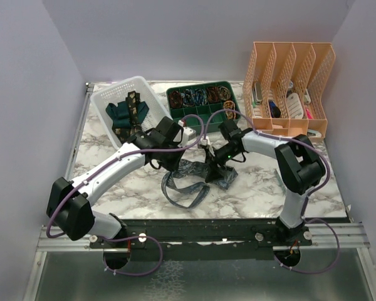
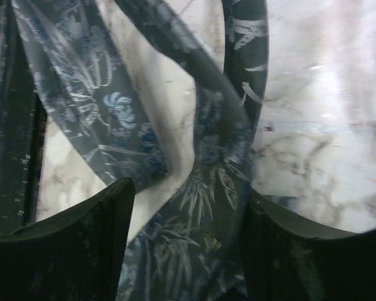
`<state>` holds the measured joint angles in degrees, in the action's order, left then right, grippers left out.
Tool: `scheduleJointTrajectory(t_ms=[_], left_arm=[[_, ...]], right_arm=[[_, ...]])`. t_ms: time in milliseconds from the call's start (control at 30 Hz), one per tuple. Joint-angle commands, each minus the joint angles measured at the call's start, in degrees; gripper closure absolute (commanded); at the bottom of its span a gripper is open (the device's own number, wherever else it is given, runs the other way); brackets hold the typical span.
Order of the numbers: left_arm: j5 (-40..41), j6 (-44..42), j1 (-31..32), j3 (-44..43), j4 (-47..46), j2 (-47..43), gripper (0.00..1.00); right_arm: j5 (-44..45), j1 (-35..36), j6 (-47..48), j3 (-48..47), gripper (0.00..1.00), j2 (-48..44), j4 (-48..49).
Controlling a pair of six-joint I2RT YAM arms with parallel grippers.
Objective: Roll the ties
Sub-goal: Flatten out the tie at the center of the board.
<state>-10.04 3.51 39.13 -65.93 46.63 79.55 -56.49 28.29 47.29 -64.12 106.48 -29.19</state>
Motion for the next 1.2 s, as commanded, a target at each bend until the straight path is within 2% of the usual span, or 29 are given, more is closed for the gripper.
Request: scheduleJointTrajectory(t_ms=[0, 67, 167, 233, 300, 400, 500, 567, 667, 767, 867, 967, 1000, 1067, 1133, 1167], left_arm=[[-0.90, -1.49, -0.61, 0.52, 1.44, -1.36, 1.00], [-0.22, -1.78, -0.82, 0.65, 1.86, -1.61, 1.00], [0.51, -2.08, -1.04, 0.35, 2.62, -1.99, 1.00], [1.04, -2.02, -1.01, -0.37, 2.77, -2.59, 1.00], [0.50, -2.06, -1.13, -1.24, 2.64, -2.98, 1.00], [-3.27, -2.73, -1.17, -3.36, 1.37, -2.20, 1.00], [-9.79, -2.05, -1.06, -6.55, -3.00, 0.55, 1.00], [-15.47, -0.73, -0.44, -8.59, -7.03, 3.53, 1.00], [-15.02, 0.53, 2.46, -12.87, -10.15, 8.78, 1.00], [-12.34, -0.07, 6.25, -18.22, -10.33, 15.91, 1.00], [-9.92, 0.18, 7.91, -21.03, -10.25, 23.00, 1.00], [-9.55, 1.48, 8.10, -20.85, -10.46, 26.62, 0.99], [-9.30, 2.37, 8.30, -20.35, -10.70, 26.83, 0.93], [-9.38, 4.44, 8.90, -18.44, -12.61, 25.74, 0.58], [-7.17, 6.89, 8.90, -16.14, -14.56, 23.80, 0.36], [-4.78, 7.62, 8.87, -15.29, -14.77, 22.50, 0.18]], right_arm=[[0.29, 1.85, 5.34, -2.08, 0.41, 1.74, -9.15], [0.98, 1.85, 4.91, -1.20, 0.51, 0.27, -7.86], [5.84, 1.85, -0.67, 2.12, 0.64, -4.88, -0.73], [11.37, 1.85, -5.82, 5.42, 0.79, -10.38, 5.57], [19.79, 1.85, -12.40, 9.76, 0.84, -17.39, 14.02], [37.19, 1.85, -21.55, 17.13, 0.85, -29.85, 25.94], [55.07, 1.85, -23.78, 24.03, 0.82, -42.23, 33.13], [66.20, 1.85, -21.91, 26.89, 0.83, -48.28, 34.29], [80.66, 1.85, -20.91, 27.50, 0.84, -51.64, 31.00], [87.46, 1.85, -25.54, 29.41, 0.84, -52.58, 32.59], [86.13, 1.93, -32.91, 32.21, 0.82, -50.32, 34.79], [85.55, 1.95, -39.06, 30.99, 0.78, -46.34, 29.57], [85.58, 2.03, -40.02, 31.48, 0.76, -46.21, 29.31], [84.17, 2.02, -40.03, 33.59, 0.68, -47.76, 30.72], [84.70, 2.03, -40.75, 34.64, 0.61, -50.15, 31.49], [84.01, 1.98, -40.54, 35.05, 0.55, -51.30, 31.70]])
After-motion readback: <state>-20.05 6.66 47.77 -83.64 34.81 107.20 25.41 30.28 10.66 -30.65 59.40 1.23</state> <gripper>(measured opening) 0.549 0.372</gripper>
